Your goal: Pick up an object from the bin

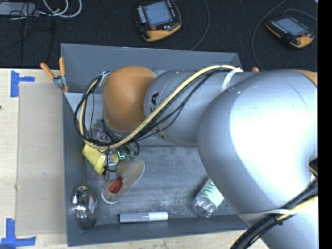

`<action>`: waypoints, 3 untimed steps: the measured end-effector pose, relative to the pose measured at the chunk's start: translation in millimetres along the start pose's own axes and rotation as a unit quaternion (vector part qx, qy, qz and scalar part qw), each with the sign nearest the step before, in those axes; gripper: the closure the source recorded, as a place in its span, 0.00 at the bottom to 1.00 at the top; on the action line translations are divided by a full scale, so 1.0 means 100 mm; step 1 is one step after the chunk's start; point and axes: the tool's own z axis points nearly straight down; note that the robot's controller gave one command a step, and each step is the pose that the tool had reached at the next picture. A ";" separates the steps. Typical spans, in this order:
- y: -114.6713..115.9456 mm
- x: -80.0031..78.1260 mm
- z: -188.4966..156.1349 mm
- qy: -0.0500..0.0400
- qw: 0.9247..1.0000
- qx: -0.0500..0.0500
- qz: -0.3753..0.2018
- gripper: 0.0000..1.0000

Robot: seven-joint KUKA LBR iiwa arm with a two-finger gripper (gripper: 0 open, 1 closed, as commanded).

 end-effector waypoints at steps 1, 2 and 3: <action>0.11 0.64 -0.44 0.002 1.000 0.000 -0.027 0.00; 0.09 0.64 0.04 0.004 0.997 0.000 -0.081 0.00; 0.07 0.63 0.03 0.003 0.997 0.001 -0.079 1.00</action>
Offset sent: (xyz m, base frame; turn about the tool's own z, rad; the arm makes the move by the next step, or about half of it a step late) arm -0.0632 0.0000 0.0415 -0.0572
